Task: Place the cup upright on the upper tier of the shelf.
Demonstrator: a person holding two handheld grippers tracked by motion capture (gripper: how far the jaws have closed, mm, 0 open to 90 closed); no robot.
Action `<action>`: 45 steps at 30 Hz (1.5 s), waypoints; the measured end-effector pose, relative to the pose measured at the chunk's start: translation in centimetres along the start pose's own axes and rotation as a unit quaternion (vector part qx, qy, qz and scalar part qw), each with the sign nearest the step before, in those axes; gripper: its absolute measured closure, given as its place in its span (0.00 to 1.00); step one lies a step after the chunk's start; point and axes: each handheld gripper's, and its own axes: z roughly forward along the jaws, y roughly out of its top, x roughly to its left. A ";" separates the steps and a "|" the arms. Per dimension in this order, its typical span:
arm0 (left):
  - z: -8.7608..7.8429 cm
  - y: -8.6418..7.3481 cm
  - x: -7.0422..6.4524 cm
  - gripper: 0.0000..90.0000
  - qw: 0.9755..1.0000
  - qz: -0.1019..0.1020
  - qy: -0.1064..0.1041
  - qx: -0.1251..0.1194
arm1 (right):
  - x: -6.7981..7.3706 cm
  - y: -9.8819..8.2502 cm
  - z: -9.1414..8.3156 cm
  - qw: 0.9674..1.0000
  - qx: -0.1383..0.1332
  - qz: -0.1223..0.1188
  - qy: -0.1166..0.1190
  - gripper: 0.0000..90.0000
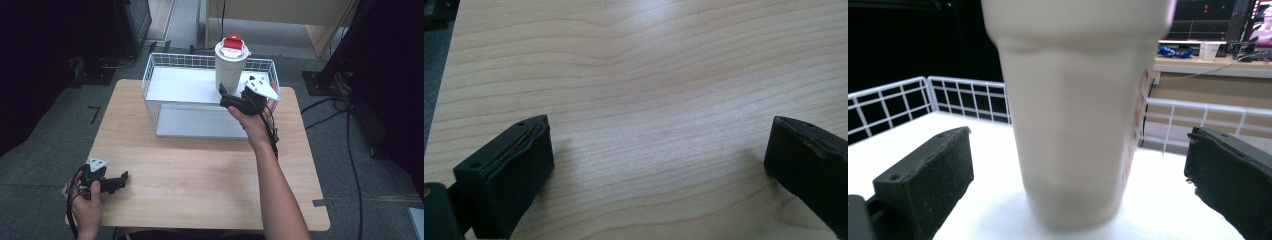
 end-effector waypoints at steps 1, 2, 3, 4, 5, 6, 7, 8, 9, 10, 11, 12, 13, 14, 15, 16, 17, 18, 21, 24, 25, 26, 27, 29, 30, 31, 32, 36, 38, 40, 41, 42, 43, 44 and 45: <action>0.0 0.0 0.0 0.00 1.000 -0.001 0.000 -0.001 | -0.1 -0.3 -0.3 1.000 0.001 -0.002 0.001 0.00; 0.0 0.0 0.0 0.00 1.000 -0.002 0.000 0.000 | -0.1 -0.6 -0.6 1.000 0.002 -0.001 0.002 0.00; 0.0 0.0 0.0 0.00 1.000 -0.002 0.000 -0.001 | -0.2 -0.9 -0.9 1.000 0.003 -0.001 0.001 0.00; 0.0 0.0 0.0 0.00 1.000 -0.002 0.000 -0.001 | -0.2 -1.1 -1.1 1.000 0.004 -0.002 0.002 0.00; 0.0 0.0 0.0 0.00 1.000 -0.001 0.000 0.000 | -0.3 -1.5 -1.5 1.000 0.006 -0.003 0.001 0.00; 0.0 0.0 0.0 0.00 1.000 -0.001 0.000 0.000 | -0.4 -1.7 -1.8 1.000 0.007 -0.002 0.002 0.00; 0.0 0.0 0.0 0.00 1.000 -0.001 0.000 0.000 | -0.5 -1.9 -2.0 1.000 0.008 -0.003 0.002 0.00; 0.0 0.0 0.0 0.00 1.000 -0.001 0.000 0.000 | -0.6 -2.2 -2.3 1.000 0.008 -0.004 0.002 0.00; 0.0 0.0 0.0 0.00 1.000 -0.001 0.000 0.000 | -0.7 -2.5 -2.6 1.000 0.009 -0.003 0.002 0.00; 0.0 0.0 0.0 0.00 1.000 -0.001 0.000 0.001 | -0.7 -2.7 -3.0 1.000 0.010 0.000 0.002 0.00; 0.0 0.0 0.0 0.00 1.000 0.000 0.000 0.000 | -0.9 -2.9 -3.3 1.000 0.009 0.000 0.002 0.00; 0.0 0.0 0.0 0.00 1.000 -0.001 0.000 0.000 | -1.0 -3.1 -3.6 1.000 0.009 0.002 0.004 0.00; 0.0 0.0 0.0 0.00 1.000 -0.001 0.000 0.000 | -1.0 -3.3 -3.9 1.000 0.009 0.002 0.004 0.00; 0.0 0.0 0.0 0.00 1.000 0.000 0.000 0.000 | -1.2 -3.6 -4.3 1.000 0.011 0.003 0.003 0.00; 0.0 0.0 0.0 0.00 1.000 0.000 0.001 0.000 | -1.2 -3.7 -4.5 1.000 0.010 0.003 0.002 0.00; 0.0 0.0 0.0 0.00 1.000 0.000 0.000 0.000 | -1.3 -4.0 -4.8 1.000 0.013 0.003 0.001 0.00; 0.0 0.0 0.0 0.00 1.000 0.000 0.000 0.000 | -1.4 -4.2 -5.0 1.000 0.014 0.002 0.001 0.00; 0.0 0.0 0.0 0.00 1.000 -0.001 0.000 -0.001 | -1.5 -4.5 -5.3 1.000 0.015 0.002 0.000 0.00; 0.0 0.0 0.0 0.00 1.000 -0.001 0.000 -0.001 | -1.9 -5.3 -6.0 1.000 0.022 0.003 -0.007 0.00; 0.0 0.0 0.0 0.00 1.000 -0.001 0.000 -0.001 | -2.2 -6.0 -6.8 1.000 0.026 0.001 -0.010 0.00; 0.0 0.0 0.0 0.00 1.000 -0.001 0.000 -0.001 | -2.3 -6.2 -7.1 1.000 0.027 0.002 -0.011 0.00; 0.0 0.0 0.0 0.00 1.000 -0.001 0.000 -0.001 | -2.4 -6.4 -7.3 1.000 0.027 0.003 -0.012 0.00; 0.0 0.0 0.0 0.00 1.000 -0.001 0.001 -0.001 | -2.6 -6.7 -7.5 1.000 0.028 0.004 -0.011 0.00; 0.0 0.0 0.0 0.00 1.000 -0.002 0.000 -0.001 | -2.8 -7.2 -8.1 0.999 0.033 0.007 -0.012 0.00; 0.0 0.0 0.0 0.00 1.000 -0.001 0.000 0.000 | -2.8 -7.4 -8.3 0.999 0.034 0.007 -0.013 0.00; 0.0 0.0 0.0 0.00 1.000 -0.001 0.000 0.000 | -2.9 -7.6 -8.5 0.999 0.035 0.007 -0.013 0.00; 0.0 0.0 0.0 0.00 1.000 -0.001 0.000 0.000 | -3.0 -7.9 -8.8 0.999 0.037 0.006 -0.013 0.00; 0.0 0.0 0.0 0.00 1.000 -0.001 0.000 0.000 | -3.3 -8.9 -9.7 0.999 0.043 0.008 -0.015 0.00; 0.0 0.0 0.0 0.00 1.000 0.000 0.000 0.001 | -3.5 -9.4 -10.1 0.999 0.045 0.009 -0.018 0.00; 0.0 0.0 0.0 0.00 1.000 0.000 0.000 0.001 | -3.8 -9.9 -10.5 0.999 0.048 0.013 -0.022 0.00; 0.0 0.0 0.0 0.00 1.000 0.000 0.000 0.001 | -3.9 -10.2 -10.7 0.998 0.051 0.014 -0.023 0.00; 0.0 0.0 0.0 0.00 1.000 -0.001 0.000 0.000 | -4.1 -10.5 -11.0 0.998 0.053 0.015 -0.026 0.00; 0.0 0.0 0.0 0.00 1.000 0.000 0.000 0.001 | -4.3 -10.6 -11.1 0.998 0.055 0.015 -0.027 0.00; 0.0 0.0 0.0 0.00 1.000 0.000 0.000 0.001 | -4.4 -10.8 -11.3 0.998 0.056 0.015 -0.030 0.00; 0.0 0.0 0.0 0.00 1.000 0.000 0.000 0.001 | -4.6 -11.0 -11.5 0.998 0.058 0.018 -0.032 0.00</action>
